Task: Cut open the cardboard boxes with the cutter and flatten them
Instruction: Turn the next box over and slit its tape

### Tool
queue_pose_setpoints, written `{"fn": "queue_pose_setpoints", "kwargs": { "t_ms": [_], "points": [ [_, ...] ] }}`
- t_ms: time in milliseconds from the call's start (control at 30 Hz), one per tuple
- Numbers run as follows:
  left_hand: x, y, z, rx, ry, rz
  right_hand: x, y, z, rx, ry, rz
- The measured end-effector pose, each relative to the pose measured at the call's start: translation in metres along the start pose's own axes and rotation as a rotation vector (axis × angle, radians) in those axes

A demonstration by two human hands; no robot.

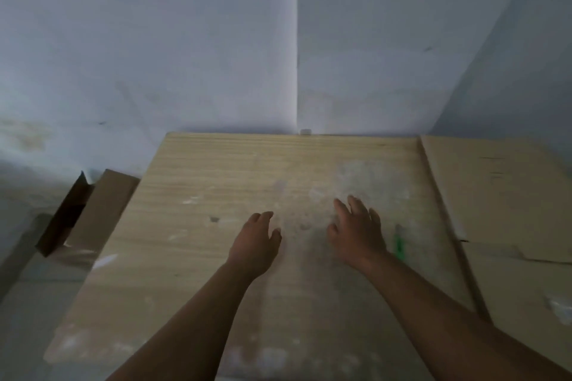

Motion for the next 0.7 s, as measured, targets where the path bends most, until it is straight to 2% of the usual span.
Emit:
{"fn": "queue_pose_setpoints", "kwargs": {
  "t_ms": [333, 700],
  "points": [
    [0.122, -0.034, -0.195, 0.028, -0.149, 0.014, -0.056, -0.056, -0.190, -0.008, -0.026, -0.053],
    [0.196, -0.024, -0.361, 0.225, 0.085, 0.100, -0.121, -0.135, -0.374, 0.242, -0.007, -0.143]
  ]
}}
Point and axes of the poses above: each hand's wrist, its own y-axis away from the middle knuckle, its own x-axis out of the back of the hand, z = x × y, the point moved 3 cm from there along -y, towards the middle knuckle, and after that the axes turned 12 degrees about x, right-handed, at the moved point
